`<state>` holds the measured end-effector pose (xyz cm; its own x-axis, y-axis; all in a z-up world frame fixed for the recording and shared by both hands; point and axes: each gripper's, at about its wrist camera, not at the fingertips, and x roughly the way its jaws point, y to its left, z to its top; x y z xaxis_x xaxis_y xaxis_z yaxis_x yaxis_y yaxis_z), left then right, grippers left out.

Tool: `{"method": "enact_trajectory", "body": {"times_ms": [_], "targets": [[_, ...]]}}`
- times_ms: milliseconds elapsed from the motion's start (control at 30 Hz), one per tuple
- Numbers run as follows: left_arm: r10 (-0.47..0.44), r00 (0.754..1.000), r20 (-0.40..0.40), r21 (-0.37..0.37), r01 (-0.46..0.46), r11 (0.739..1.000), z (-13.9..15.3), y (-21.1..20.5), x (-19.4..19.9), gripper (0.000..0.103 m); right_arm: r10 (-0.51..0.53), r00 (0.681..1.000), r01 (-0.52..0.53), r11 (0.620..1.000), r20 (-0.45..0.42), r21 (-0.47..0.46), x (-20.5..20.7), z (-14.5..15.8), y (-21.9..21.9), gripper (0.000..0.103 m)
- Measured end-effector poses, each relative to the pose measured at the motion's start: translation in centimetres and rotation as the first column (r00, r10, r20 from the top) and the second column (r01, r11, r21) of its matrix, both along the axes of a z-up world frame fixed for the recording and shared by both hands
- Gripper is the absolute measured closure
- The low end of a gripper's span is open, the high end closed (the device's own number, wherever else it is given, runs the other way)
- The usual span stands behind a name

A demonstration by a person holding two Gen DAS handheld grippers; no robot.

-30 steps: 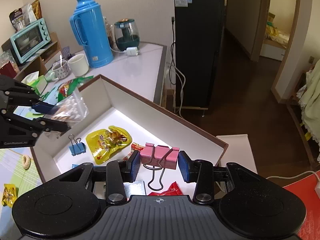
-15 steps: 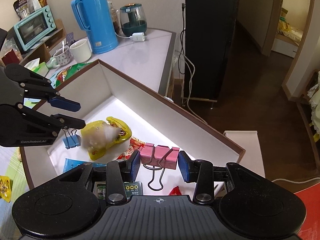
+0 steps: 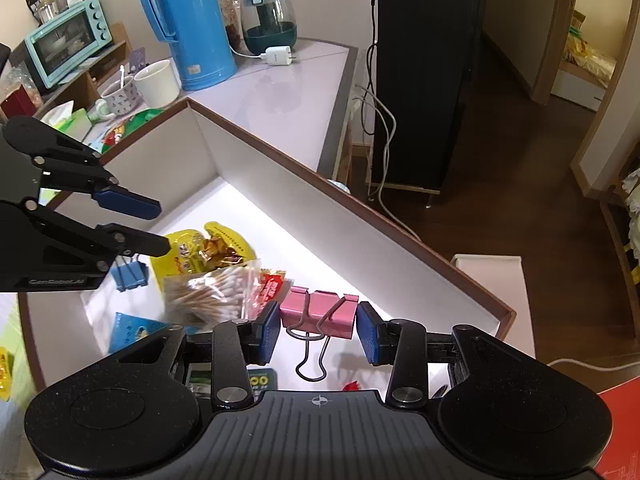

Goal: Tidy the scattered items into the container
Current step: 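Carry both over the box and open both grippers to drop the swabs and clip, then raise both open tools out of the box and move toward the tablecloth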

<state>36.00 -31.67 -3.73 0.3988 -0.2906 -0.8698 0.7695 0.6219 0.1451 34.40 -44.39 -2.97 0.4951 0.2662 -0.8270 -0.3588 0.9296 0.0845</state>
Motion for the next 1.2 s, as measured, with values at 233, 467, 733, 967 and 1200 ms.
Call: {"method": "enact_trajectory", "body": {"times_ms": [233,467,733,967,1200], "targets": [[0.005,1.000,-0.001,-0.004,-0.005,1.000,0.0,0.3,0.2,0.070,-0.027,0.999,0.026,1.000,0.044,0.003,-0.1,-0.1,0.2,0.013],[0.008,1.000,0.005,0.002,-0.008,1.000,0.0,0.6,0.1,0.065,-0.032,0.999,0.032,0.999,-0.018,-0.007,-0.1,-0.5,0.4,0.012],[0.004,1.000,0.011,0.017,-0.005,1.000,0.1,0.5,-0.3,0.061,-0.029,0.997,0.026,0.999,-0.076,-0.032,-1.2,-0.6,0.5,0.012],[-0.006,1.000,0.027,0.027,0.005,1.000,0.5,0.3,-0.9,0.055,-0.022,0.996,0.019,0.999,-0.084,-0.044,-2.2,-0.5,1.0,0.012],[-0.013,0.999,0.047,0.043,0.011,0.999,0.8,0.2,-1.7,0.041,0.001,0.997,-0.006,0.997,-0.072,-0.075,-3.1,-0.3,1.7,0.012]]}}
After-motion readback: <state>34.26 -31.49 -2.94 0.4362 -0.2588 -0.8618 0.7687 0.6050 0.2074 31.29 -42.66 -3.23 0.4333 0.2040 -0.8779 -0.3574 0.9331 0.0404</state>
